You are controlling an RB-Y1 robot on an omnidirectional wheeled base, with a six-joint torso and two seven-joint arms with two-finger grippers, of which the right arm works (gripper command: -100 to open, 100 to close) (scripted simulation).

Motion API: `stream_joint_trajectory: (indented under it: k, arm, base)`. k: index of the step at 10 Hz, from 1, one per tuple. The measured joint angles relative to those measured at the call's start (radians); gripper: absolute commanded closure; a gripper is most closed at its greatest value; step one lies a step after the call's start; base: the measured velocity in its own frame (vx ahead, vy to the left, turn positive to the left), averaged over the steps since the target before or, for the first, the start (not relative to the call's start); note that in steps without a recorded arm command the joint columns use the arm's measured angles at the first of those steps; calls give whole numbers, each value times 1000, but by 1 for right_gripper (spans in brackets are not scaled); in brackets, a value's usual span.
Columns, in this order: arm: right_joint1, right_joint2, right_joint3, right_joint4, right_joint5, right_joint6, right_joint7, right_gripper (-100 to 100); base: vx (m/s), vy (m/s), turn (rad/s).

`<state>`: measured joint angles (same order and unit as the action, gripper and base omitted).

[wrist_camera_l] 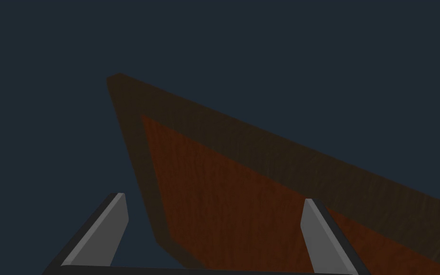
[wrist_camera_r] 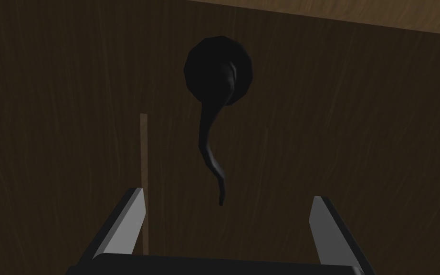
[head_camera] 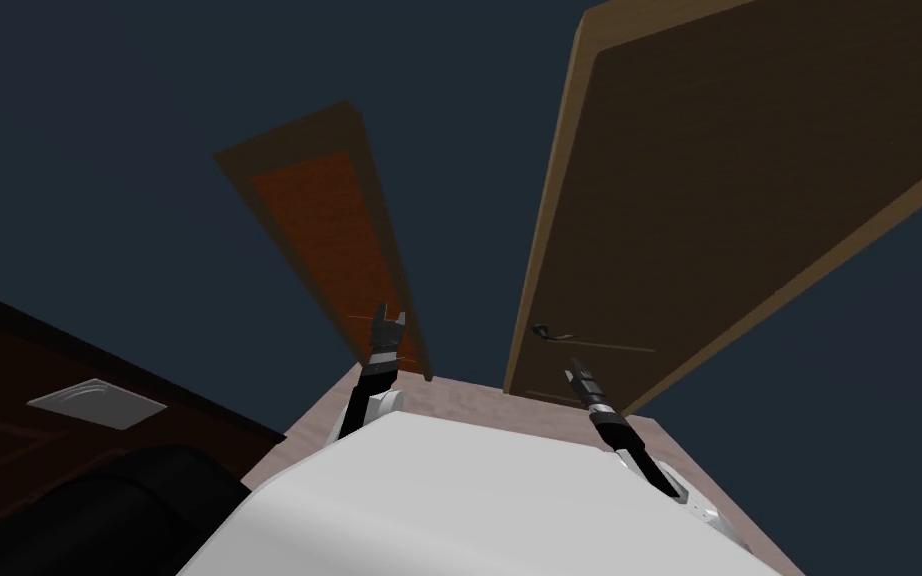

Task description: Pull the door open

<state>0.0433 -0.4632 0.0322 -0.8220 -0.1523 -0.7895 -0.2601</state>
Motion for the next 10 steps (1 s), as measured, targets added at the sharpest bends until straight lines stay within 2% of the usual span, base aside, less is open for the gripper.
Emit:
stream_joint_trajectory:
  k: [2, 4, 10]
  arm:
    - [-19, -14, 4, 50, -1, -15, -12, -100]
    - [-22, -20, 4, 61, -1, -16, -17, -100]
    - [-55, 4, -14, 86, -3, 1, 7, -100]
  base:
    - [44, -41, 86]
    - [73, -31, 18]
    - [199, -46, 44]
